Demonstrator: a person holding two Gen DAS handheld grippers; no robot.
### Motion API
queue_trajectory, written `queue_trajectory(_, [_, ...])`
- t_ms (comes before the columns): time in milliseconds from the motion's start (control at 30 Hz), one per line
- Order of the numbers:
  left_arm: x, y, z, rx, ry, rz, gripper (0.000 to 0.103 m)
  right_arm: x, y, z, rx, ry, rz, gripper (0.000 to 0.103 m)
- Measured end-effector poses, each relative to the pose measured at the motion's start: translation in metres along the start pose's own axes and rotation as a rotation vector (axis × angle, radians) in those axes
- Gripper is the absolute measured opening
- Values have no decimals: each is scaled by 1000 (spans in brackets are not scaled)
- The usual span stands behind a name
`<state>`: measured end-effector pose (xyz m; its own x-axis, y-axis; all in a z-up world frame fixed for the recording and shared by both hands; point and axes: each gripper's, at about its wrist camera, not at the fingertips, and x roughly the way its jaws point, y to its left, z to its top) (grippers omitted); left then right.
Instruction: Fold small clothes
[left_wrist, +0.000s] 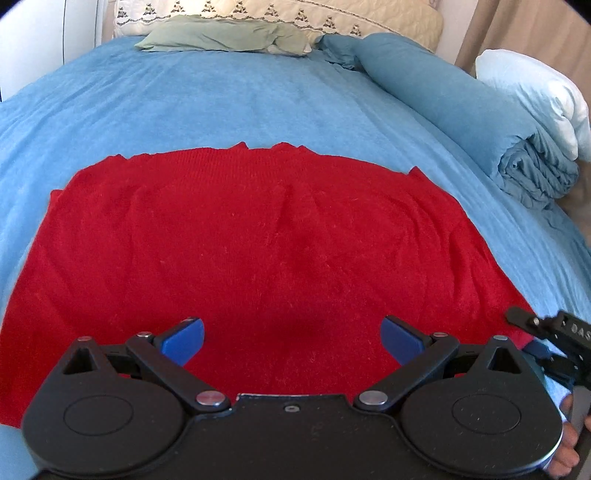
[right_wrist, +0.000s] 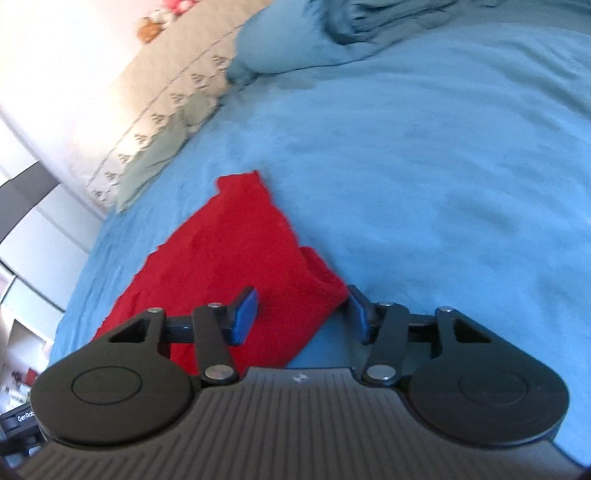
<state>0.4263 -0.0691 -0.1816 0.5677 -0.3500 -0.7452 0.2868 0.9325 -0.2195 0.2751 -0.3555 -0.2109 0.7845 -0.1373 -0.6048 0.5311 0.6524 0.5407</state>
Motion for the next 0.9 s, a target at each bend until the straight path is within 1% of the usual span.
queue_trajectory(67, [-1, -2, -3, 3, -1, -5, 103, -9, -1, -6, 3, 8, -11, 67])
queue_trajectory(167, [2, -1, -4, 14, 5, -5, 103, -12, 1, -14, -36, -9, -14, 67])
queue_trajectory(267, [3, -2, -4, 17, 3, -3, 103, -1, -3, -10, 0, -27, 32, 67])
queue_trajectory(400, [3, 1, 2, 5, -13, -16, 103, 13, -2, 6, 36, -33, 75, 66])
queue_trajectory(467, [5, 4, 7, -4, -25, -7, 103, 19, 2, 11, 25, -22, 70, 60])
queue_trajectory(533, [11, 10, 11, -43, -31, 10, 103, 22, 4, 12, 7, -9, 45, 45])
queue_trajectory(633, [21, 23, 17, -117, -34, 38, 103, 21, 7, 9, -29, -1, 12, 36])
queue_trajectory(733, [25, 26, 22, -107, -53, 77, 103, 19, 15, 8, -78, 2, -13, 29])
queue_trajectory(833, [28, 32, 25, -112, -74, 122, 102, 14, 24, 10, -101, -9, -22, 28])
queue_trajectory(900, [36, 35, 24, -101, -49, 117, 102, 11, 28, 11, -96, -15, -20, 27])
